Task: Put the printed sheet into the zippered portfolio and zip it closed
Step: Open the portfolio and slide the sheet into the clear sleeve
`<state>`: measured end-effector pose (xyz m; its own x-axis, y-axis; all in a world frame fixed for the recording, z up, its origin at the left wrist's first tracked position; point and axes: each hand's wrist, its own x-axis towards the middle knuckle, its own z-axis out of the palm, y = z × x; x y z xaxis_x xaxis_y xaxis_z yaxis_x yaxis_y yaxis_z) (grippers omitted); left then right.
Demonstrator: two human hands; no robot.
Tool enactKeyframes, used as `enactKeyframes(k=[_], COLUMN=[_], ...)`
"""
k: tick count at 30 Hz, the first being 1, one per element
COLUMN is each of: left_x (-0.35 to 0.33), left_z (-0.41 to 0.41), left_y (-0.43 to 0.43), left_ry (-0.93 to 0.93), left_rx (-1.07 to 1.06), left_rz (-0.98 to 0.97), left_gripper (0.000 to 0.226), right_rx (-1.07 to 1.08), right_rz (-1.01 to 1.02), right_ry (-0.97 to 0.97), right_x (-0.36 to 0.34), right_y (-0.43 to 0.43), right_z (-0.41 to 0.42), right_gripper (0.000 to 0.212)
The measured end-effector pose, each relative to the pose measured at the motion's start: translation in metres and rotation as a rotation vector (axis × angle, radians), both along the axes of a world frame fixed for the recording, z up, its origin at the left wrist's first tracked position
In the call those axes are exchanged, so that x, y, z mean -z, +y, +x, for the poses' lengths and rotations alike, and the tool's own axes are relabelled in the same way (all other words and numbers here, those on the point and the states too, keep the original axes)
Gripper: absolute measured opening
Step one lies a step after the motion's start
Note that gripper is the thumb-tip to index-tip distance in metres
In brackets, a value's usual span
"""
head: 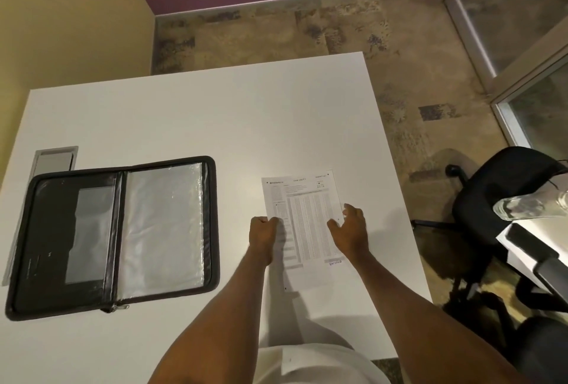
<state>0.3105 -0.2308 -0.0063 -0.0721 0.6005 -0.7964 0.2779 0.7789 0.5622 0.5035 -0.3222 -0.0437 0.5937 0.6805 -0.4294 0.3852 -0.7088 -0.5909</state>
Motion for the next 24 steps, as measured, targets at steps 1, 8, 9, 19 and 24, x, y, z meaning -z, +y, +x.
enactKeyframes(k=[1,8,9,19,24], left_x=[0.0,-0.001,-0.005,-0.045,-0.073], left_z=[-0.003,-0.024,-0.028,-0.075,-0.077], left_y=[-0.002,-0.012,-0.011,0.026,0.043], left_ry=[-0.019,-0.159,-0.198,-0.506,-0.56], left_rx=[0.006,0.044,0.049,0.183,0.217], left_rz=[-0.032,0.025,0.025,0.02,0.079], left_gripper=[0.038,0.024,0.023,0.034,0.039], right_rx=[-0.003,-0.041,-0.028,-0.055,0.003], right_rz=[-0.003,-0.028,-0.017,0.227,0.271], right_ry=[0.006,0.086,0.115,1.098,0.954], right_x=[-0.001,-0.008,-0.012,-0.099,-0.107], right_y=[0.0,0.001,0.003,0.024,0.038], right_z=[0.001,0.01,0.012,0.019,0.001], right_gripper=[0.063,0.062,0.061,0.047,0.045])
